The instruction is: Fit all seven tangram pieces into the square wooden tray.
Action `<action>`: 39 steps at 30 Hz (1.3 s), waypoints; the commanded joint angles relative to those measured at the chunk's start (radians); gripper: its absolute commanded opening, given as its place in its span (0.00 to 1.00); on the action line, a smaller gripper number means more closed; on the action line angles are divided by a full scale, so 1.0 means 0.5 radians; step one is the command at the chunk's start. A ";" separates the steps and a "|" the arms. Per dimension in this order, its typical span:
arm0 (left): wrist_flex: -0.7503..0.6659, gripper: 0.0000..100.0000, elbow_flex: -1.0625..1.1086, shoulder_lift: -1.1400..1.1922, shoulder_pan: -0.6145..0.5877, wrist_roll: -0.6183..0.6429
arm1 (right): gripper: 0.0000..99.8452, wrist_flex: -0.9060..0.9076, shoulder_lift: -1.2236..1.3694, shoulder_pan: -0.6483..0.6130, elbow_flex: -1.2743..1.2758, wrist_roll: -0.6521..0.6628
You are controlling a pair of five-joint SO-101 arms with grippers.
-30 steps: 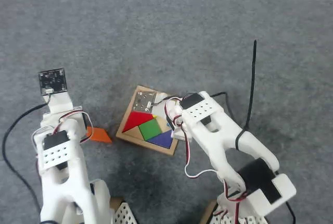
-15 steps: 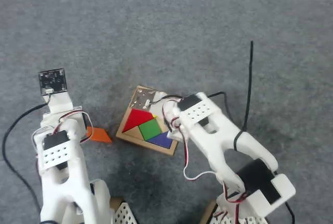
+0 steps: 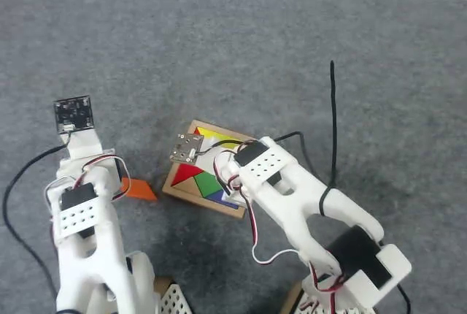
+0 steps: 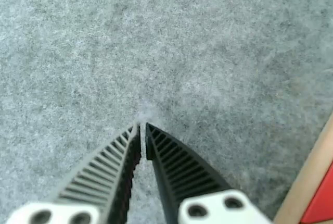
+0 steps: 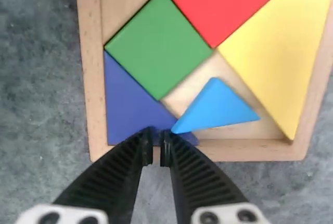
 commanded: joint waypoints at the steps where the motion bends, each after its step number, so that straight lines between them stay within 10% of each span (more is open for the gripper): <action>1: -0.043 0.02 -0.020 -0.077 0.006 -0.031 | 0.04 -0.087 -0.127 -0.017 -0.193 -0.025; 10: -0.043 0.02 -0.020 -0.077 0.006 -0.031 | 0.04 -0.069 -0.158 -0.186 -0.221 -0.025; 21: -0.043 0.02 -0.020 -0.077 0.006 -0.031 | 0.03 0.106 0.002 0.290 -0.436 -0.126; 39: -0.043 0.02 -0.020 -0.077 0.006 -0.031 | 0.03 -0.066 0.437 0.023 -0.632 -0.132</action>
